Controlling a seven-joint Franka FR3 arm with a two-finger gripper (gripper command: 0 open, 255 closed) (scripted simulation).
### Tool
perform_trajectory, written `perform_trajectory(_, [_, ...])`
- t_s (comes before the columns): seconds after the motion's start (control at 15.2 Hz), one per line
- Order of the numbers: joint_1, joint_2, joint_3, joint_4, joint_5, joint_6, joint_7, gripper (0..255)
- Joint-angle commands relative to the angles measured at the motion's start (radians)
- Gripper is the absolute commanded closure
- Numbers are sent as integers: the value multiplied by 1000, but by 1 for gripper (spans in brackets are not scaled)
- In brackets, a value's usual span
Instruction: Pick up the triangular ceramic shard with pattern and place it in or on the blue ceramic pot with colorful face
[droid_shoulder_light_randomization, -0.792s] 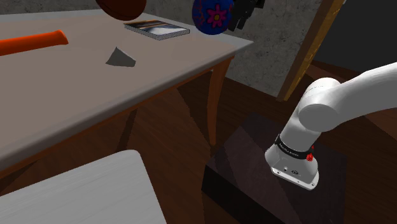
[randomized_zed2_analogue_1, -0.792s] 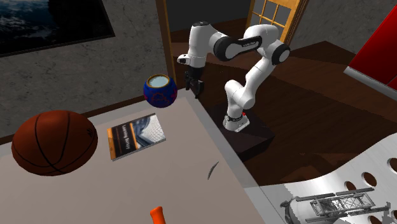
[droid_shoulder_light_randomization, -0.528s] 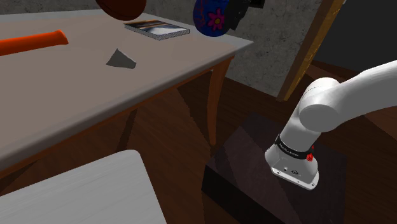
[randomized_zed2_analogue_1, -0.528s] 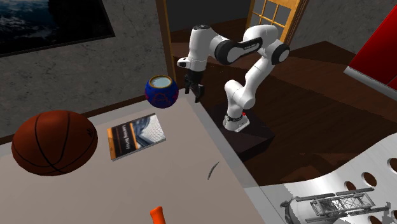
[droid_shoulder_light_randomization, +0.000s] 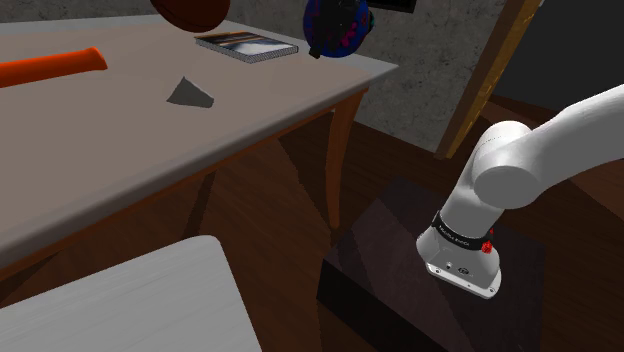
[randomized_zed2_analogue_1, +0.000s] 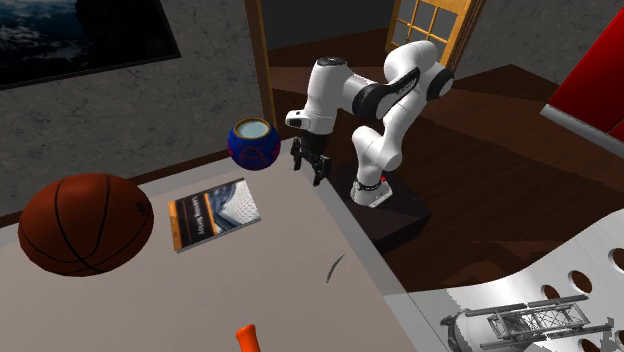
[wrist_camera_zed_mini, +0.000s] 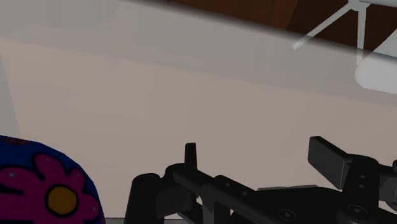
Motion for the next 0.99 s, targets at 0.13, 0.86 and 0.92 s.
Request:
perform_trajectory(0.13, [28, 55, 76, 27, 17, 74, 45, 0])
perform_trajectory(0.86, [59, 262, 297, 171, -26, 256, 185, 0])
perform_trajectory(0.92, [58, 284, 319, 189, -38, 270, 200, 0])
